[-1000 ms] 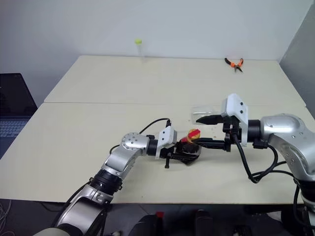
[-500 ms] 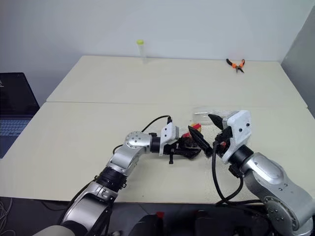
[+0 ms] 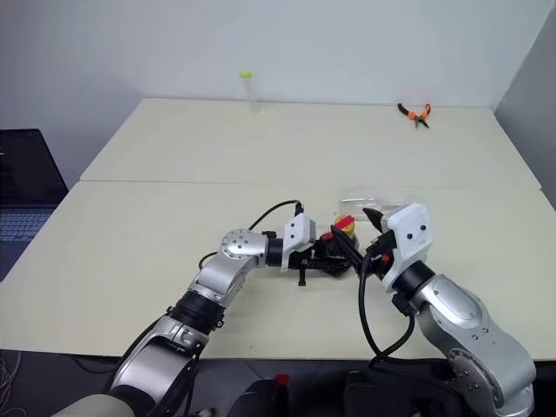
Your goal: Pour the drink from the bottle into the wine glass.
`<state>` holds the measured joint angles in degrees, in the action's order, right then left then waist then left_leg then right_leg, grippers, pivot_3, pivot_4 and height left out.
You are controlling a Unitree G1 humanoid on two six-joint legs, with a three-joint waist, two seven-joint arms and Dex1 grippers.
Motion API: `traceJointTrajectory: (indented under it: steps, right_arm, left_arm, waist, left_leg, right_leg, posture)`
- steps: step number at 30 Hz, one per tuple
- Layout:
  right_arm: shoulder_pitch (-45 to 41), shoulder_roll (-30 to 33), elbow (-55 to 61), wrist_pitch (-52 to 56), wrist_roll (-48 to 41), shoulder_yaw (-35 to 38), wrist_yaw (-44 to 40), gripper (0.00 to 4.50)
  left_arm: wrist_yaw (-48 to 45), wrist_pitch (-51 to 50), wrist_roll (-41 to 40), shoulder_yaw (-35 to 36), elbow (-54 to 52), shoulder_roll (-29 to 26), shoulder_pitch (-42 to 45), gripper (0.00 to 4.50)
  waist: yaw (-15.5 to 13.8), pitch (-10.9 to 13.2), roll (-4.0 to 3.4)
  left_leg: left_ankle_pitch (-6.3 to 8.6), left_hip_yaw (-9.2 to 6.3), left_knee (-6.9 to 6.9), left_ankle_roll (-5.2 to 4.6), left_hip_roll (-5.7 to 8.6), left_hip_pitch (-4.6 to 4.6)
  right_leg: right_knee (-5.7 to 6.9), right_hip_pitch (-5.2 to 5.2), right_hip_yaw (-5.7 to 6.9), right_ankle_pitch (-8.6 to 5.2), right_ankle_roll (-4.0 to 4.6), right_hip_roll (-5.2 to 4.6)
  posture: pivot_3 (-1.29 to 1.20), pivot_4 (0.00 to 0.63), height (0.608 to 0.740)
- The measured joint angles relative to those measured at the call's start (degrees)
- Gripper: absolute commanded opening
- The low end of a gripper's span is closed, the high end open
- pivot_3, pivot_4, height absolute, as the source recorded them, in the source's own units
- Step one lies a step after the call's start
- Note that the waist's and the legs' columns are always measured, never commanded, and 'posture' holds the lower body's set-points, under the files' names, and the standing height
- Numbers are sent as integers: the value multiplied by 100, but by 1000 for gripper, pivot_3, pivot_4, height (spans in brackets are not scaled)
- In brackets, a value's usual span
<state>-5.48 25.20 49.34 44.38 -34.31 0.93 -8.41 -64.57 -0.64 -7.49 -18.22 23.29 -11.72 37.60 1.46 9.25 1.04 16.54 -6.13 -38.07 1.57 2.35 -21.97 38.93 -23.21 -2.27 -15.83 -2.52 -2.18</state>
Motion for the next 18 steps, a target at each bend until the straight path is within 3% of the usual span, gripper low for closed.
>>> traceJointTrajectory:
  steps: [4, 12, 17, 18]
  right_arm:
    - [8, 5, -11, -38, 42, -86, -144, 1257]
    - [-78, 231, -328, -160, -134, 118, -685, 1236]
    - [-767, 1575, -1382, -400, -639, 381, -2684, 1236]
    - [-1125, 2110, -1834, -541, -665, 264, -3493, 1236]
  left_arm:
    - [17, -2, 28, 0, 3, -13, 0, 769]
    - [12, -16, 79, 1, -7, -26, -17, 756]
    - [-149, -204, 21, -34, -361, -95, -176, 755]
    - [-223, -291, -4, -89, -499, -136, -224, 748]
  waist:
    - [12, 0, 0]
    - [13, 0, 0]
    - [19, 3, -1]
    - [21, 4, -3]
  left_leg:
    - [0, -2, 0, -1, -1, 1]
    - [1, 1, 0, -1, 1, 1]
    - [2, 6, 2, -4, -1, 6]
    - [2, 9, 1, -4, 0, 7]
  right_leg:
    - [0, 0, 1, 0, 0, 1]
    - [0, 0, 0, 0, 0, 1]
    - [-3, 5, 0, 0, 0, 5]
    - [-1, 5, -2, 0, 0, 5]
  posture:
    - [0, 150, 740]
    - [0, 150, 740]
    - [0, 150, 740]
    - [0, 150, 740]
